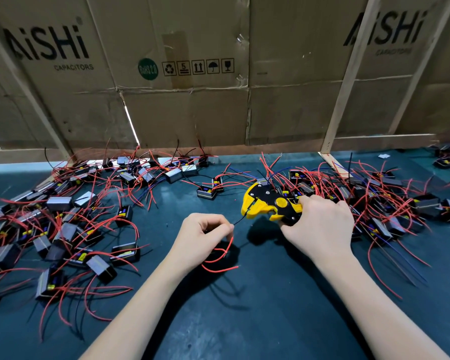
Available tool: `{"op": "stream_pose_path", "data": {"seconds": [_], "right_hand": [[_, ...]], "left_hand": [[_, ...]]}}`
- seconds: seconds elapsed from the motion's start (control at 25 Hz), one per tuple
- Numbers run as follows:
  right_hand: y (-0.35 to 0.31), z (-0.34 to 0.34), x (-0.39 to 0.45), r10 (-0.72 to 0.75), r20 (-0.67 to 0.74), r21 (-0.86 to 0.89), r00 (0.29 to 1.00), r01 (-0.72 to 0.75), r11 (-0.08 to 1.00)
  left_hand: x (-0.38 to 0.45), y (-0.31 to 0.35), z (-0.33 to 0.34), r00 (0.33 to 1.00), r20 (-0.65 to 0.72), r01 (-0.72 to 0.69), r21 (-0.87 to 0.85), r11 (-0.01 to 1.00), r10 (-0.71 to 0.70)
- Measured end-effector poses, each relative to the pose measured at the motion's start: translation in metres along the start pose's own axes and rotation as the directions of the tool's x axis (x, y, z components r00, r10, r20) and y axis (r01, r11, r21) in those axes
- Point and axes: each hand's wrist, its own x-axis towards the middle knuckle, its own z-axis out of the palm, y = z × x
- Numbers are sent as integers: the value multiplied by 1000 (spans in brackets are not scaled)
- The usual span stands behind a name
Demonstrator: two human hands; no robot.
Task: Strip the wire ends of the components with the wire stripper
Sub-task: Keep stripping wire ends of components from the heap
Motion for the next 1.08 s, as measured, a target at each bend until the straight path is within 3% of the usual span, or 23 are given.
{"op": "stream_pose_path", "data": {"seconds": [0.24, 0.52, 0.68, 0.76, 0.8, 0.84, 0.92, 1.0, 1.08], "right_hand": [[6, 2, 4, 48, 166, -17, 985, -46, 999], [12, 10, 3, 45, -80, 114, 996, -36, 993], [20, 16, 4, 106, -139, 151, 985, -85, 985], [20, 17, 4, 126, -148, 172, 981, -100, 980], [19, 17, 4, 127, -146, 178, 981, -100, 979], [19, 17, 4, 125, -142, 182, 982, -98, 978], [20, 18, 4, 116, -127, 188, 985, -91, 978], [21, 19, 3, 109, -107, 191, 988, -87, 978], [20, 19, 3, 110, -98, 197, 989, -89, 976]], "left_hand": [[-2, 0, -2, 999, 35, -27, 35, 999, 26], [0, -6, -5, 999, -22, -39, -73, 997, 37], [2, -3, -15, 984, -139, -93, 137, 986, 112], [2, -1, -28, 995, -50, -78, 90, 993, 83], [1, 0, -36, 997, 61, -43, 20, 999, 42], [-1, 1, -44, 979, 204, 8, -40, 999, 0], [-6, 4, -53, 904, 426, 37, 5, 999, -36], [-8, 7, -49, 866, 499, -34, 113, 993, -27], [-9, 10, -39, 900, 436, -94, 160, 983, 15]]}}
